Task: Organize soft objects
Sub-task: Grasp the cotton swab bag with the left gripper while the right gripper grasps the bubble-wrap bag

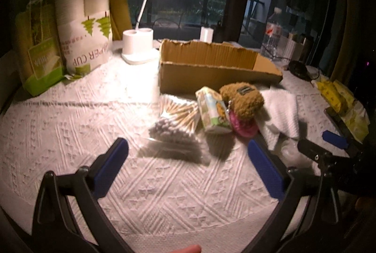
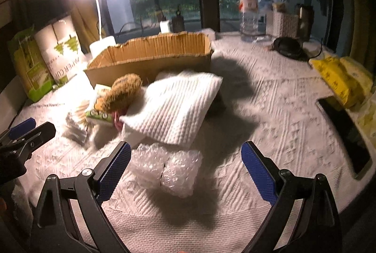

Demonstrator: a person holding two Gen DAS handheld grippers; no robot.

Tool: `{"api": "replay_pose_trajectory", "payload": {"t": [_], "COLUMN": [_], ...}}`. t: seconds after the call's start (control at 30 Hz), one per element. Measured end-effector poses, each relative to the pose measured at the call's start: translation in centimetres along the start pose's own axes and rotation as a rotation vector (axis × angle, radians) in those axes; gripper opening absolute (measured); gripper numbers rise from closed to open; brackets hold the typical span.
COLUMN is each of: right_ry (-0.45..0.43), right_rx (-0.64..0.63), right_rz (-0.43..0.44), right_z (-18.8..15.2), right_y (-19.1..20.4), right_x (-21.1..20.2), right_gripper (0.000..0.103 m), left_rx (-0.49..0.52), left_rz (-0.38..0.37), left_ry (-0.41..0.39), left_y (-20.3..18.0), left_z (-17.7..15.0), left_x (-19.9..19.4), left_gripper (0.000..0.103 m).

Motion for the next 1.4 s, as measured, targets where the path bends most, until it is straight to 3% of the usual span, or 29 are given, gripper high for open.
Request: {"api": "replay_pose_trajectory", "payload": {"t": [0.3,0.43,0.6,0.7,0.73,0.8,0.9,1.17,1.4], "right_ry": [0.063,0.081,0.093,0.082,0.078,0.067,0.047,-0.028,-0.079], "right_rx": [-0.024,-0.037,-0.057,-0.083,-0.087,-0.098,-0.102,-0.137,-0.168], "right_rz": [0.043,0.073,0.117,0.125,0.131,0.136,0.143,0.164,0.176], "right_z": [-0.2,-0.2,-0.2,-0.2,-0.1,0.0,0.3,2.0,3.6], "right_y": [0.9,1.2,1.7,2.1,2.1,2.1,2.2,2.7,3.5], "right_x": [2.3,2.8,2.9,2.5,2.4,1.9,1.2,-1.3,-2.6], "right_gripper": [0.096,0.086,0.066,0.062,0.062,0.060,0.059,0.059,0.059], "left_rx": [0.010,0.024,0.056,0.104,0.106,0.098,0.099,0.117,0.069], "left_rz": [0.071,0.088,0.102,0.109,0.102,0.077,0.043,0.016,0.001], "left_ry": [0.074,0.106,0.129,0.159,0.168,0.194,0.228,0.211,0.193], "left_y": [1.0,1.4,1.6,1.2,1.2,1.2,1.2,0.9,1.7], "left_z": [0.8,1.7,2.9,3.1,3.0,3.0,2.8,2.7,2.9], "left_x": [3.3,5.3,7.1,8.2,8.5,8.9,9.4,8.6,6.8], "left_gripper": [0.102,0.102,0.102,0.101,0.100,0.083,0.073,0.055,0.050]}}
Point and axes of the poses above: each gripper's, at about its wrist camera, not at the fingertips, and x roughly the way its jaws point, y to its left, z to its top, the point moved 1 cm from there along x, roughly the way its jaws point, and after that the axes turned 7 degrees about -x, right-handed, at the moved point
